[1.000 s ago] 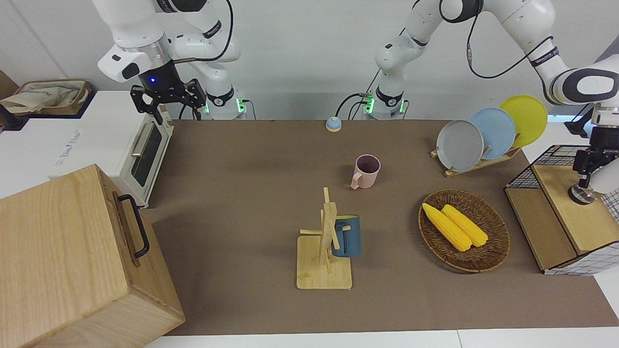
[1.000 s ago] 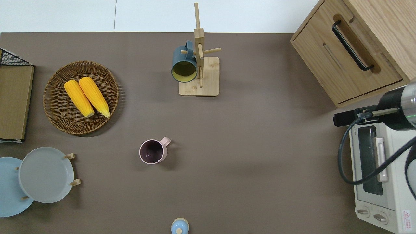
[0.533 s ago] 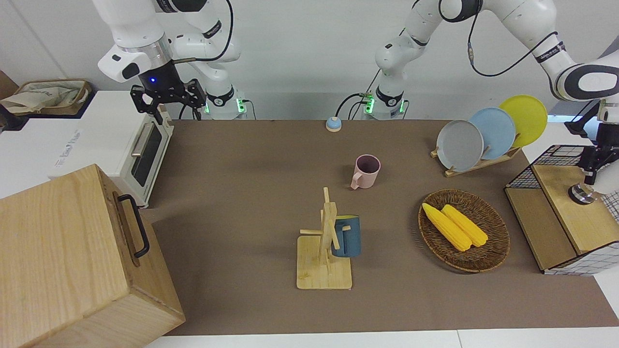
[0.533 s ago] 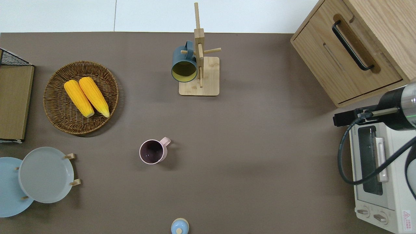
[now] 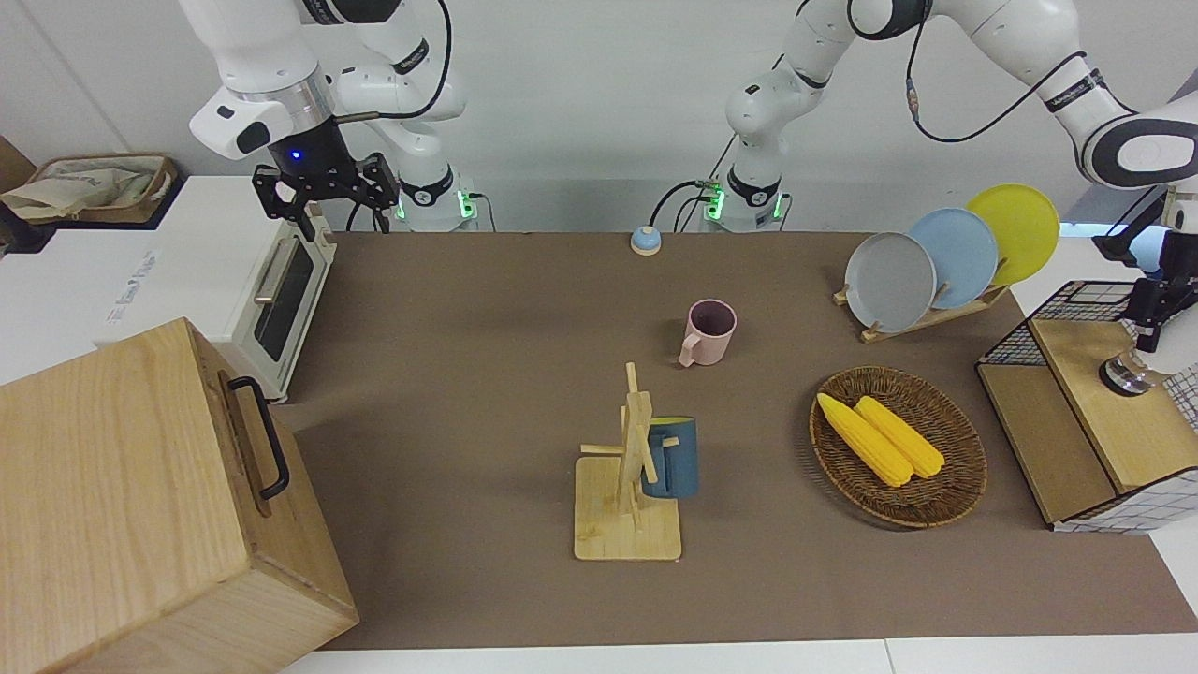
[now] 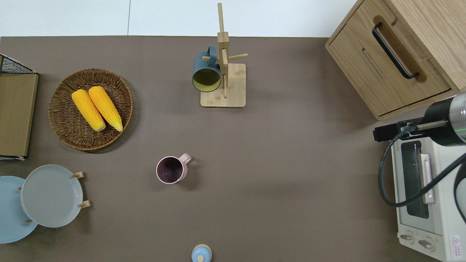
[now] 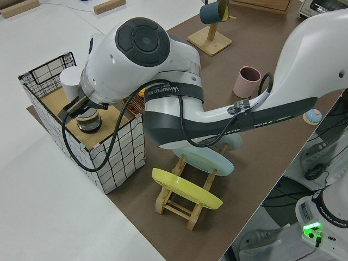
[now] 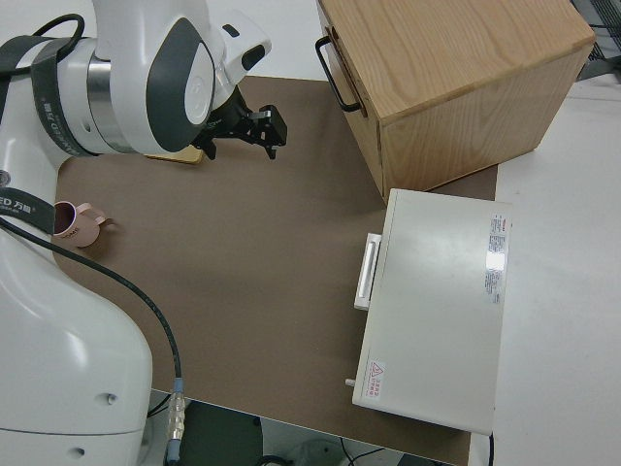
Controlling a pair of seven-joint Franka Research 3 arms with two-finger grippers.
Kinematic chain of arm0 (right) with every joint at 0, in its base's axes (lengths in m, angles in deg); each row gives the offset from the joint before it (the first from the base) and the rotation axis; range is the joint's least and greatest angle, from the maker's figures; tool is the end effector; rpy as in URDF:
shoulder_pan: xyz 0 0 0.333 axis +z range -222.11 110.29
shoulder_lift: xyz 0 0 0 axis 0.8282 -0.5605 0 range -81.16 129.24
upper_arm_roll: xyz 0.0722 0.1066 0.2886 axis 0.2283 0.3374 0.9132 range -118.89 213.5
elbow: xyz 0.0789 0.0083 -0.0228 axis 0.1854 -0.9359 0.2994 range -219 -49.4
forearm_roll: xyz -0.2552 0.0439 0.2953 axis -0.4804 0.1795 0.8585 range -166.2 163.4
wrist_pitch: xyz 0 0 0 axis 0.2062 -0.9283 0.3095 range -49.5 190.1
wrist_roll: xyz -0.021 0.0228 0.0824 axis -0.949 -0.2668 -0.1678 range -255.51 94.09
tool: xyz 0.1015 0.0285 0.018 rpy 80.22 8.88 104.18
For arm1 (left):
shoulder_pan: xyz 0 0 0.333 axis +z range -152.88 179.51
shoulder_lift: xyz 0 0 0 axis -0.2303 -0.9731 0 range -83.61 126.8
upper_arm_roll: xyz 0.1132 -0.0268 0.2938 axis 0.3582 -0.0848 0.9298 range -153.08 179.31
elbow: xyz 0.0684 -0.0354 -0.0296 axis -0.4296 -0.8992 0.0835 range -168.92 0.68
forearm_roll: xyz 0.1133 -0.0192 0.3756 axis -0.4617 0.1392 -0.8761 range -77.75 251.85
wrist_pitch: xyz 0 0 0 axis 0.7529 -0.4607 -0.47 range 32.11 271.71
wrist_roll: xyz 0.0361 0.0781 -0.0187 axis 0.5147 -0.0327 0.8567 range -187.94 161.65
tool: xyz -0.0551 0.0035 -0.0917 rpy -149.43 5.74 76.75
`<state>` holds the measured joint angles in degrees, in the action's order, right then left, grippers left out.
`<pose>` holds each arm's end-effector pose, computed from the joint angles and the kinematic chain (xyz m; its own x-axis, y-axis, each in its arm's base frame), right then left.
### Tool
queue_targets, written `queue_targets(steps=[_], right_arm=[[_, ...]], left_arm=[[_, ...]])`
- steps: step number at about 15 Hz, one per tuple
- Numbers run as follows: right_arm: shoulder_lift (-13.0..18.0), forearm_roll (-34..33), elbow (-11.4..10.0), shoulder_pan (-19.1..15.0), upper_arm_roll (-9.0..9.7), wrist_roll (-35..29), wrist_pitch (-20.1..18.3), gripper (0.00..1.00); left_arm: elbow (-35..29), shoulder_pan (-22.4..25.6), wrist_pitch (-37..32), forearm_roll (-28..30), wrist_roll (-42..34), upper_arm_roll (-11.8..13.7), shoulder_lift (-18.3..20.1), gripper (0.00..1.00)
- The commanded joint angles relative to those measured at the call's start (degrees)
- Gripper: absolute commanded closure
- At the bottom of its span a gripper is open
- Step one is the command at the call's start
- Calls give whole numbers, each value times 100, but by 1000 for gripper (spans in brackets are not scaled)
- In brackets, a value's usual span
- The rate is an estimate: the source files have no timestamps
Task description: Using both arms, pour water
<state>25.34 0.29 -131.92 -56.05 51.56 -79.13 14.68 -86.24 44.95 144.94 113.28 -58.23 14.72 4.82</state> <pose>0.5451 0.0428 0.6425 0.9947 0.0997 0.0261 0.1004 -0.9946 -0.0270 0.5770 0.3724 0.5018 0.8221 0.0504 0.5671 0.0558 -0.9984 0.0078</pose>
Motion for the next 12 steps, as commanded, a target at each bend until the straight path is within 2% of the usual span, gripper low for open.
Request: queue_targets(steps=[1, 7, 12], right_arm=[[28, 103, 10, -12, -4, 97, -17, 9], [28, 103, 10, -12, -12, 97, -17, 9], [28, 103, 10, -12, -12, 97, -17, 9]], left_arm=[[265, -87, -643, -635, 544, 85, 77, 2], [670, -87, -1786, -1435, 1089, 94, 235, 2], [661, -122, -2683, -1954, 1186, 138, 701, 2]])
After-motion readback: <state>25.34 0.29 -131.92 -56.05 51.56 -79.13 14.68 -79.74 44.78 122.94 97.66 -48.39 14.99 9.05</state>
